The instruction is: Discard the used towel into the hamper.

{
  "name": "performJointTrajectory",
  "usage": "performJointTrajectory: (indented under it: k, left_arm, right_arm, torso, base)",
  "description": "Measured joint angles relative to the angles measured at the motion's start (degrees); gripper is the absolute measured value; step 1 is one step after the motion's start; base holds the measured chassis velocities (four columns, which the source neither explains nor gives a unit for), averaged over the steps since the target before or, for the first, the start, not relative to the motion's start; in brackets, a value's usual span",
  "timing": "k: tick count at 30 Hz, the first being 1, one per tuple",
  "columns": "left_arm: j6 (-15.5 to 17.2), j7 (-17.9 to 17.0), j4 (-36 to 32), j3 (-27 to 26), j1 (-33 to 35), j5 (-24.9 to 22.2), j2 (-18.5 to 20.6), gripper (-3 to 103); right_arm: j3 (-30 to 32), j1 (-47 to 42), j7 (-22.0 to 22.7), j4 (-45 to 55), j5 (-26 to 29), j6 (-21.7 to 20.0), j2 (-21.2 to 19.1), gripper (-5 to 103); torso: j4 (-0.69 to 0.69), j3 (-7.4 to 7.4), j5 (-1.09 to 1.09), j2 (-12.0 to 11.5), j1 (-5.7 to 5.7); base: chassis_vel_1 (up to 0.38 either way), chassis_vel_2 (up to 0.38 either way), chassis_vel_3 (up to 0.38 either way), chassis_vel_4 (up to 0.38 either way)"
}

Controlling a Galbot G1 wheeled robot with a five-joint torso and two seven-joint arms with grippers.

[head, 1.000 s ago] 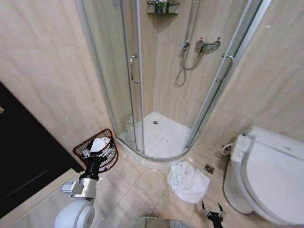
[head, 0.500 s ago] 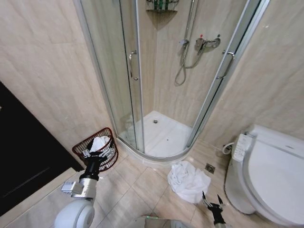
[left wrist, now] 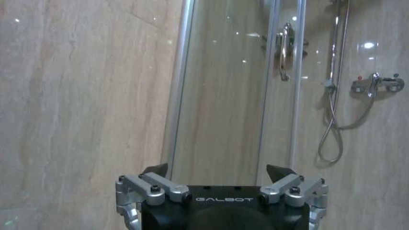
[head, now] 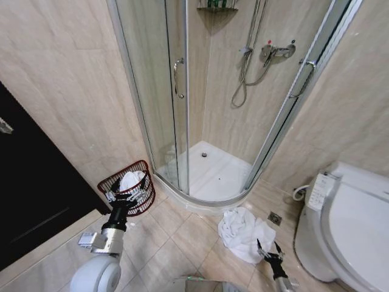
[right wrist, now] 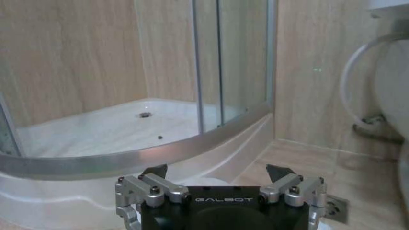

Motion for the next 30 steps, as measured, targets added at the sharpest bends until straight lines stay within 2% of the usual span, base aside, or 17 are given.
performJointTrajectory:
  k: [3,7,13,15,16,17,19,20,22,30]
  left_arm:
    - [0.0,0.0,0.0,0.0,0.0,0.0,0.0,100]
    - [0.0,0.0,0.0,0.0,0.0,0.0,0.0,100]
    - [0.0,0.0,0.0,0.0,0.0,0.0,0.0,100]
    - [0.0,0.0,0.0,0.0,0.0,0.0,0.0,100]
    - [0.0,0.0,0.0,0.0,0.0,0.0,0.0,100]
    - [0.0,0.0,0.0,0.0,0.0,0.0,0.0,100]
    - [0.0,0.0,0.0,0.0,0.0,0.0,0.0,100]
    - [0.0,0.0,0.0,0.0,0.0,0.0,0.0,100]
    - [0.0,0.0,0.0,0.0,0.0,0.0,0.0,100]
    - [0.0,0.0,0.0,0.0,0.0,0.0,0.0,100]
  right_arm:
    - [0.0,1.9,0.4,-1.5,-1.4,0.0,0.0,100]
    - [0.0,4.6,3.1,-4.6,-3.9,0.0,0.1,100]
    - [-0.1,5.8,6.3,-5.6,-6.1,-2.6,0.4,100]
    - [-0.2,8.0,9.8,-6.3,-8.2,-7.3,0.7,100]
    - [-0.2,8.0,9.8,-6.3,-8.2,-7.3,0.7,100]
    - [-0.2,8.5,10.5,-6.4,-8.6,-9.2,0.7,100]
    - [-0.4,9.7,14.5,-6.8,-11.9,-12.1,0.7,100]
    - [-0.4,9.7,14.5,-6.8,-11.9,-12.1,0.7,100]
    - [-0.3,11.4,18.6,-8.6,-17.1,-14.0,0.7,100]
    - [-0.5,15.0,17.6,-10.0,-19.1,-17.7,0.9,100]
  torso:
    - [0.01,-0.32,-0.01,-0.5,-0.23]
    - [-0.01,-0.88,-0.01,-1.6,-0.68]
    - [-0.01,-1.36,0.0,-2.4,-1.02]
    - [0.0,-1.77,0.0,-3.1,-1.35]
    - [0.0,-1.77,0.0,-3.1,-1.35]
    - [0.01,-1.92,-0.01,-3.4,-1.47]
    - [-0.01,-2.26,-0.01,-4.0,-1.71]
    - [-0.01,-2.26,-0.01,-4.0,-1.71]
    - [0.0,-2.61,0.0,-4.6,-2.0]
    - [0.0,-3.76,0.0,-6.5,-2.75]
  base:
    - [0.0,0.0,0.0,0.0]
    - [0.0,0.0,0.0,0.0]
    - [0.0,0.0,0.0,0.0]
    - [0.0,0.0,0.0,0.0]
    - [0.0,0.0,0.0,0.0]
    - [0.0,0.0,0.0,0.0]
    - [0.0,0.0,0.0,0.0]
    - [0.0,0.0,0.0,0.0]
    - [0.0,0.0,0.0,0.0]
    - [0.0,0.0,0.0,0.0]
